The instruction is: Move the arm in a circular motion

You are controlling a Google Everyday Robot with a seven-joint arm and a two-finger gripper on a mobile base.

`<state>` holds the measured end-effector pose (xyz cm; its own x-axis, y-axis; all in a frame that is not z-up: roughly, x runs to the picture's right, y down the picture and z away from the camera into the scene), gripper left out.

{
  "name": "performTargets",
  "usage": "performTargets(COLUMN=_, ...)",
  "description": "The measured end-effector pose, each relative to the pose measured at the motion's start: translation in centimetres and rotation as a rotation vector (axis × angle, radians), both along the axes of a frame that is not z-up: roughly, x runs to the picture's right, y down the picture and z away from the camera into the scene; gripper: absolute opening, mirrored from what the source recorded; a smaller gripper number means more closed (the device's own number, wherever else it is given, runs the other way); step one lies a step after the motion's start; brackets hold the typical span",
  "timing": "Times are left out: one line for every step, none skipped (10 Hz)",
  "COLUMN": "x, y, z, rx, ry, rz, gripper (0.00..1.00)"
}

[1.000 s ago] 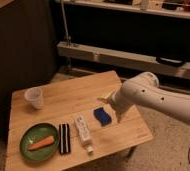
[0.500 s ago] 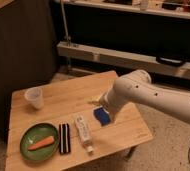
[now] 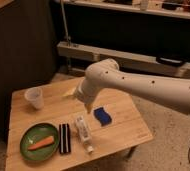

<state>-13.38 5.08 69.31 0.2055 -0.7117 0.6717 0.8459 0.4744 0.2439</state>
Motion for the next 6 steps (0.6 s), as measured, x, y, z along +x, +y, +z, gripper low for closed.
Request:
performTargets(x=-2.8, y=-1.0, z=0.6, rx=0.001, ry=-0.053, rz=-0.036, gripper=0.80)
performTargets(x=-5.2, y=-2.0, z=1.1, rx=0.003, ry=-0.096, rz=-0.065, gripper=0.80)
performTargets(x=-7.1, y=-2.9, z=1.8, rx=0.004, ry=-0.129, rz=-0.088, gripper=0.80)
performTargets(x=-9.6, y=-4.5, z=3.0, rx=0.007, ry=-0.163, rz=-0.115, gripper=0.80)
performTargets(x=-10.7, y=-5.5, z=3.8, rx=0.010, ry=-0.164, rz=-0.120, gripper=0.80)
performTargets(x=-11.7, y=-7.0, z=5.0, rx=0.019, ry=-0.153, rz=-0.118, gripper=0.80)
